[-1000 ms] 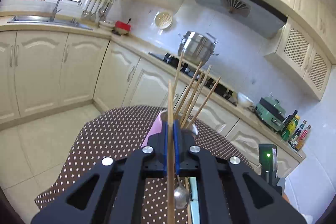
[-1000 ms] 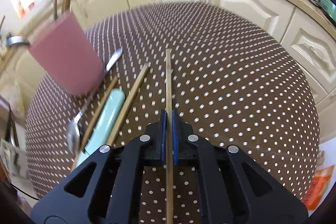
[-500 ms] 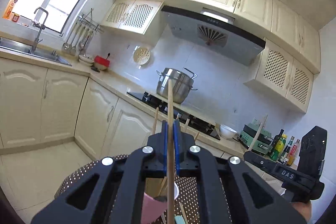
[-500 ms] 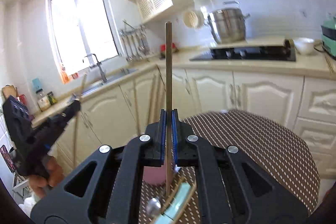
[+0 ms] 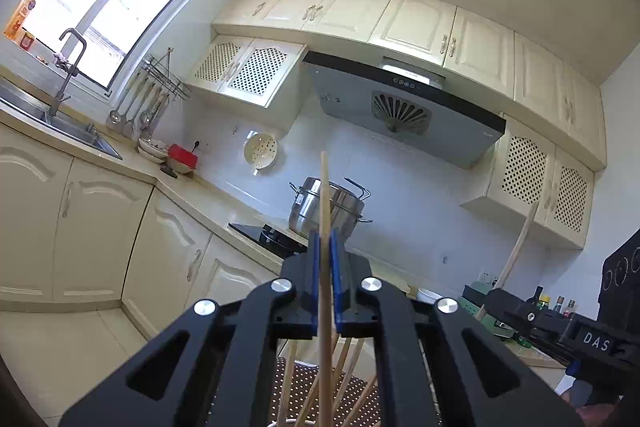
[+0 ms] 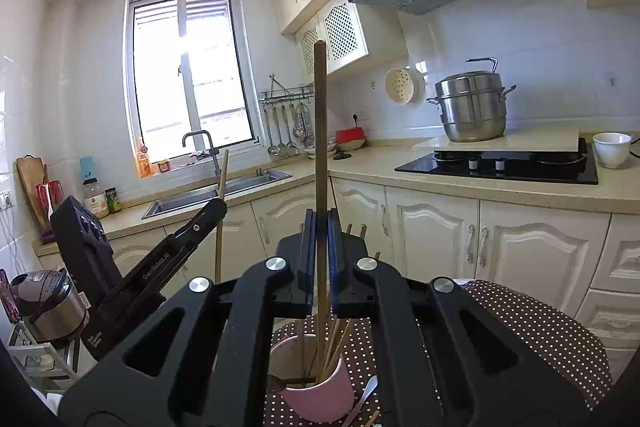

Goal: Organize utensils
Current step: 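Lower both held chopsticks into the pink cup and open both grippers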

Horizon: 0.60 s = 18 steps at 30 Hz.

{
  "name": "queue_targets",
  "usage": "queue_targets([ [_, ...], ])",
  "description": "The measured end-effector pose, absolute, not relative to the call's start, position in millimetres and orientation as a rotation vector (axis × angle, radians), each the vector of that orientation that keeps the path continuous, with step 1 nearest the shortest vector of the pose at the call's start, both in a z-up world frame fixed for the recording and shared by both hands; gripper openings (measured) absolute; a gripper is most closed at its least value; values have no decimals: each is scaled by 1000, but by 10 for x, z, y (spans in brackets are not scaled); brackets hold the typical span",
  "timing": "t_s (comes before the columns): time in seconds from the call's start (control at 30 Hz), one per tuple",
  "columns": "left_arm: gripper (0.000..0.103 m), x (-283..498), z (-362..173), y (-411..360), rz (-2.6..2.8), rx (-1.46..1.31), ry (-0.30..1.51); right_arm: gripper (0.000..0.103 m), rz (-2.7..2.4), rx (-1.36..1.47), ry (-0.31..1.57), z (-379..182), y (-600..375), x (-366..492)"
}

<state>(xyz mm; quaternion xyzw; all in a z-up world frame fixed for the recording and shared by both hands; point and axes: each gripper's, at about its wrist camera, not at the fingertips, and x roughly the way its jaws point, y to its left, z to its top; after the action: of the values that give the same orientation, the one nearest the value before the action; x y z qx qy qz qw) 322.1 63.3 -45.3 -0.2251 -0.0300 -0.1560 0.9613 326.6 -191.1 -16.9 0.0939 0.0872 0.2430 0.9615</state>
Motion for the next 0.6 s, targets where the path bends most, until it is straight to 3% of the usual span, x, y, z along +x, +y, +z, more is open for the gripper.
queue_targets([
  [0.6,5,3577,-618,478,-301,-404,-108,6,540,187,261,-513,-1821,3480],
])
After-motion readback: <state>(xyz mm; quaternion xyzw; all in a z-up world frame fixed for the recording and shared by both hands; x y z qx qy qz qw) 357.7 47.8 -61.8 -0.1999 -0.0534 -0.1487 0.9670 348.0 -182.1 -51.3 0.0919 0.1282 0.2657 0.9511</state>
